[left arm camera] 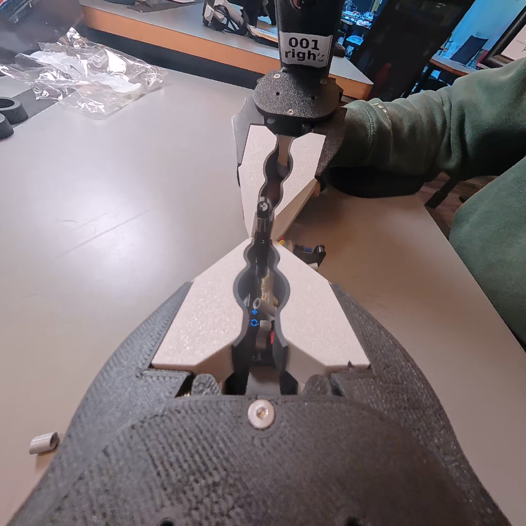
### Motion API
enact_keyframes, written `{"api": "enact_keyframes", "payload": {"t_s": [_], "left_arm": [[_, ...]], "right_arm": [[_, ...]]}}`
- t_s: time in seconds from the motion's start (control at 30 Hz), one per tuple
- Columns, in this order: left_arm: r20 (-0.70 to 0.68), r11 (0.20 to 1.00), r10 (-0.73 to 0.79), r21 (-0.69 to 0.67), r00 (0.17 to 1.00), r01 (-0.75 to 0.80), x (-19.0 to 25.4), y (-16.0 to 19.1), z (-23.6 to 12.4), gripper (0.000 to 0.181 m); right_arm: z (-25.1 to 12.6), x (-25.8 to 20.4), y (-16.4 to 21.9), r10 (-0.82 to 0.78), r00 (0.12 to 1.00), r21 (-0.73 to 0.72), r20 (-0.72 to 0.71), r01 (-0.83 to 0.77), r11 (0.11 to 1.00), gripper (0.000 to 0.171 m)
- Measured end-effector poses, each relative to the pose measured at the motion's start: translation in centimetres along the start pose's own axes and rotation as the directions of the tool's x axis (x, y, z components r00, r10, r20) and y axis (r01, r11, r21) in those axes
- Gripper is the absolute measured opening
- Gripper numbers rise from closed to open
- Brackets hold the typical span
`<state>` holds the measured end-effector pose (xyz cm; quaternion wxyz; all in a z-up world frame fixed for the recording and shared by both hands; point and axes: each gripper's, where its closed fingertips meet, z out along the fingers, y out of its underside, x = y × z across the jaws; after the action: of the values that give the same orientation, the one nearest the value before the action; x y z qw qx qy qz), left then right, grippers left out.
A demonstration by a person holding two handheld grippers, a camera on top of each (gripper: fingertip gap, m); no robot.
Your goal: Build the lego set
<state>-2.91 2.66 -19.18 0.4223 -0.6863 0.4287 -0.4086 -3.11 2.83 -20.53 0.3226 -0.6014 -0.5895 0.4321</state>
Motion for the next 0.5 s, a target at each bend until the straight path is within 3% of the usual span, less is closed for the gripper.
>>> {"api": "enact_keyframes", "payload": {"t_s": [0.2, 0.33, 0.5], "left_arm": [[0.008, 1.000, 0.014, 0.002, 1.000, -0.014, 0.06, -0.03, 0.02, 0.006], [0.012, 1.000, 0.030, 0.003, 0.999, -0.030, 0.18, -0.04, 0.02, 0.006], [-0.008, 0.999, 0.040, -0.005, 0.999, -0.040, 0.53, 0.07, 0.10, 0.006]], "right_arm": [[-0.04, -0.04, -0.01, 0.006, 1.000, 0.000, 0.002, -0.006, 1.000, 0.006], [-0.04, -0.55, -0.82, -0.007, 1.000, 0.041, 0.019, 0.006, 0.999, 0.020], [0.94, -0.80, -0.56, -0.066, 0.998, 0.007, 0.014, 0.066, 0.998, 0.007]]}}
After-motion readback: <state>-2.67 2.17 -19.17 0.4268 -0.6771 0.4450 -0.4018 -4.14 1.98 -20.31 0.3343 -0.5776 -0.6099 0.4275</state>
